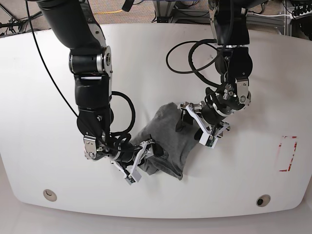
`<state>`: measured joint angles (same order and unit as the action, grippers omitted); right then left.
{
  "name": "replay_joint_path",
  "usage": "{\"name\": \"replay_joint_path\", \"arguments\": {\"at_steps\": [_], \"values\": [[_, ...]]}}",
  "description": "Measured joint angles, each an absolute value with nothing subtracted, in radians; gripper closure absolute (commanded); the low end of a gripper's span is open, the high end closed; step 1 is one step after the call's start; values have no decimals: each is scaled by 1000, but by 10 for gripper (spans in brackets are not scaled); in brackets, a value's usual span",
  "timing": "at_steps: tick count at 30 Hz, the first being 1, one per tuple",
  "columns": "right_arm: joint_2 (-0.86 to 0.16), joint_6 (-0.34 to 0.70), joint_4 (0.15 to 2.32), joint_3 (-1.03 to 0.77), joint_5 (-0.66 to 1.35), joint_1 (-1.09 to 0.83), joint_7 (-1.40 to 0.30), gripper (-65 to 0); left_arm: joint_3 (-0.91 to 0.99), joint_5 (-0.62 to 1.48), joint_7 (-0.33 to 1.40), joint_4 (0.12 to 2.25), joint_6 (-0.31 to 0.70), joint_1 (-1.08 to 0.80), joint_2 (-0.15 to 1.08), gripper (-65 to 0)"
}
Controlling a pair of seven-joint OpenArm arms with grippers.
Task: Fold the T-shirt properly
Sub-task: 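Release the left gripper and regrasp the bundle's upper fold, then press and flatten the folded bundle with both grippers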
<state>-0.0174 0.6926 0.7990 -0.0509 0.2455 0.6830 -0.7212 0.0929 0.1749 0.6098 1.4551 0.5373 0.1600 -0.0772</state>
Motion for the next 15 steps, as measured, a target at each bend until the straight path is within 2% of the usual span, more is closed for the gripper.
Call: {"name": "replay_joint_path", "arguments": {"at_steps": [6,15], "values": [[-51,692,717,-51,239,730,-651,-487,93,178,546,1336,531,174,-80,-392],[-67,691,693,-51,239,730,-647,-487,93,186,469,1212,530,172,-77,-392]]}}
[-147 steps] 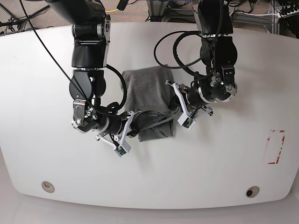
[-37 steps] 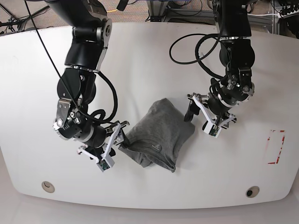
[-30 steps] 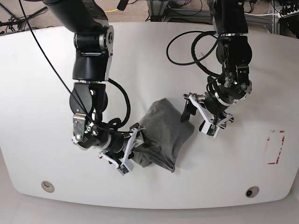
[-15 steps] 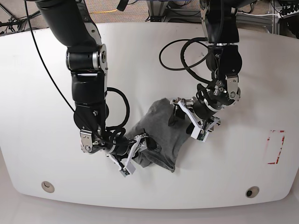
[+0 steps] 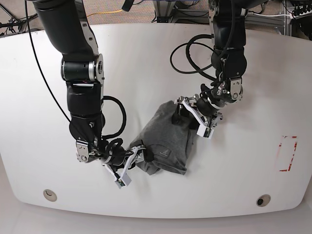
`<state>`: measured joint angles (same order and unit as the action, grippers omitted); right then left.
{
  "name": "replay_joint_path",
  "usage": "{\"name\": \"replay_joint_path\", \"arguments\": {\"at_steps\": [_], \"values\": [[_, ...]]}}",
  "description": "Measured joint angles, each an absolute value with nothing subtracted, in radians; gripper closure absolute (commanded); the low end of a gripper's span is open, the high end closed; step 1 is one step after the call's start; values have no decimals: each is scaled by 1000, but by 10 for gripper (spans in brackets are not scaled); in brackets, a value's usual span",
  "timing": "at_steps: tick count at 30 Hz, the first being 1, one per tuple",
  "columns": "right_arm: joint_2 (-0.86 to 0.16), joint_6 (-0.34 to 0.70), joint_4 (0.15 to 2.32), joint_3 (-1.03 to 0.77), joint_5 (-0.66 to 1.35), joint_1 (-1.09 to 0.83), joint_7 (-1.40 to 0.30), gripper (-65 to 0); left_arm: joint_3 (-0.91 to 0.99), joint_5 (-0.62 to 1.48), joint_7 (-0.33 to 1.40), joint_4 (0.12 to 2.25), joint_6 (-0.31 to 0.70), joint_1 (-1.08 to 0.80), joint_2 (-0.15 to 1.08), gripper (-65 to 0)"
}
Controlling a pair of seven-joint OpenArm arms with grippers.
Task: Fold the T-shirt properly
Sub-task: 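Press and flatten the folded bundle with both grippers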
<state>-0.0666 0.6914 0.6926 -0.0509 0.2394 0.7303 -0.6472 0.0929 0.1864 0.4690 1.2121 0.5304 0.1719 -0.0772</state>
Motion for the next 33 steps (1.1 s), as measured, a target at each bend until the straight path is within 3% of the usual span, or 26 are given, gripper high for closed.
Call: {"name": "replay_joint_path", "arguments": {"at_steps": [8,13,20,25,28,33], "values": [[-67,691,696,-51,243,696,-687,-482,93,187,477,1278,531,118,-77,-392],[-61,691,759,-36,244,691,-702,-471,94,181,567,1335,531,126,-78,-392],[-36,692,764,28,249,680,-712,-268,93,180,610,1344,531,116,-78,-392],[-25,691,790,33,252,649,-746,-266,93,182,609,1414,531,43,-78,-392],[-25,691,870,34,252,600,-768,-225,93,184,611,1447,531,3,-78,-392],[-24,692,1033,35,250,542,-861,-43,93,188,704,1520,534,-35,-80,-392]]}}
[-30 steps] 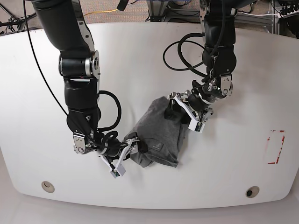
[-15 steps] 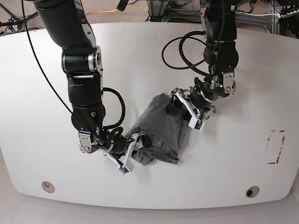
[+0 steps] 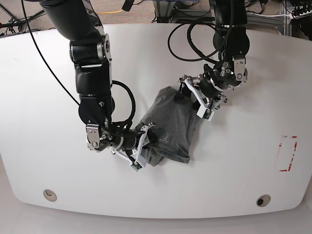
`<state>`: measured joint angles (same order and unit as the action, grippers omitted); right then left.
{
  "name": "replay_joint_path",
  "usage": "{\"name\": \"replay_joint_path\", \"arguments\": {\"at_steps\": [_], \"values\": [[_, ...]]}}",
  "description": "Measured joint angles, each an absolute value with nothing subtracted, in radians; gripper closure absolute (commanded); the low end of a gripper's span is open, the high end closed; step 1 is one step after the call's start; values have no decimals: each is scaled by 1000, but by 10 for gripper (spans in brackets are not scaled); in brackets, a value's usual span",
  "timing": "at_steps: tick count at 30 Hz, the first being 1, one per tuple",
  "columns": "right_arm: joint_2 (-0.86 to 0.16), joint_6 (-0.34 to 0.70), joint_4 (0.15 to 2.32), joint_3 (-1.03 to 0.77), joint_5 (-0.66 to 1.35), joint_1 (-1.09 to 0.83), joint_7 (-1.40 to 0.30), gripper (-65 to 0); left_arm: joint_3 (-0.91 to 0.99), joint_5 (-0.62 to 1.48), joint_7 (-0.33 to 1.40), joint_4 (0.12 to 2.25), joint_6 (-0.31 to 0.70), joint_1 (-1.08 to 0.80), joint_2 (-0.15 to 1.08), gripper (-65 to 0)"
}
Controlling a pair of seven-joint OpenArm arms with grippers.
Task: Fold the T-shirt properly
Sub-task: 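Press and flatten the folded bundle with both grippers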
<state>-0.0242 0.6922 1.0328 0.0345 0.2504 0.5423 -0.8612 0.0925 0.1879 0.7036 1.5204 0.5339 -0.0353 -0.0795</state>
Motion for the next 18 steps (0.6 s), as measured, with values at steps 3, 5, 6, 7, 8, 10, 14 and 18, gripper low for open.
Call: {"name": "replay_joint_path", "arguments": {"at_steps": [3,5,6,7,8,10,14,18], "values": [[-22,692,1114,35,254,527,-897,0,93,187,743,1568,534,-67,-80,-392],[-20,693,1166,34,258,515,-924,0,93,187,762,1610,535,-92,-80,-392],[-20,692,1196,33,257,506,-936,0,93,186,771,1634,535,-107,-80,-392],[-20,692,1219,32,262,498,-949,0,93,184,779,1651,537,-119,-79,-392],[-20,693,1244,33,257,492,-966,0,93,179,794,1670,537,-127,-80,-392],[-23,696,1308,33,257,471,-979,0,91,178,837,1726,538,-144,-79,-392],[-33,697,1361,32,261,462,-997,0,75,224,878,1825,538,-146,-78,-392],[-43,697,1361,33,262,464,-1000,0,73,279,878,1870,538,-132,-77,-392]]}}
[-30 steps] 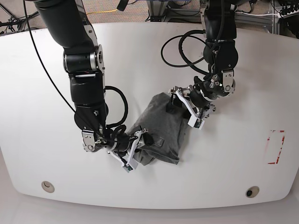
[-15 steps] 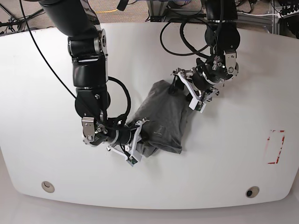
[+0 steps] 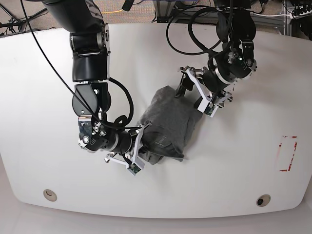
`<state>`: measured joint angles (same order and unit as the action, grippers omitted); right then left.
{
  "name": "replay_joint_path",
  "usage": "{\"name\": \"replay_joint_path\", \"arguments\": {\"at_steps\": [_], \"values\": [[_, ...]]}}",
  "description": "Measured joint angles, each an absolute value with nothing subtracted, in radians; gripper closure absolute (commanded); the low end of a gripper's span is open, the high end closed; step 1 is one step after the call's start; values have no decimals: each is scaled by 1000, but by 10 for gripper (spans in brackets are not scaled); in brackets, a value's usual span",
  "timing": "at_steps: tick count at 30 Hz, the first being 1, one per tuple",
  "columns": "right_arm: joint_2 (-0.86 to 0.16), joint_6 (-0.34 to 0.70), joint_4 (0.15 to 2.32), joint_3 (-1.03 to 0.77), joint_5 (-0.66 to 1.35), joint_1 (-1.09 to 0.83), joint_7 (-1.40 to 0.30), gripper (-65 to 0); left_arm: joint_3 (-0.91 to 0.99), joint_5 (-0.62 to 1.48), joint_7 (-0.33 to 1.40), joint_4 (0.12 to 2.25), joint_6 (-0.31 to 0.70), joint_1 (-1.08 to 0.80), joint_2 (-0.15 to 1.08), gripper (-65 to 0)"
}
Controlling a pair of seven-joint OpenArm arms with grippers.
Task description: Fold the T-shirt properly
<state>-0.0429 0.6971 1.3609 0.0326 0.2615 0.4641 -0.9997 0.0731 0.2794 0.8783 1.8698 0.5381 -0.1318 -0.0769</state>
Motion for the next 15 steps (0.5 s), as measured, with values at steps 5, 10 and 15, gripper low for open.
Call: {"name": "replay_joint_path", "arguments": {"at_steps": [5,10,15], "values": [[-44,699,1360,-17,260,474,-1000,0,73,262,891,1852,532,-65,-76,-392],[-51,698,1358,-97,243,492,-966,0,73,262,876,1729,531,12,-76,-392],[-65,697,1327,-96,244,500,-909,-19,72,253,838,1612,531,65,-79,-392]]}}
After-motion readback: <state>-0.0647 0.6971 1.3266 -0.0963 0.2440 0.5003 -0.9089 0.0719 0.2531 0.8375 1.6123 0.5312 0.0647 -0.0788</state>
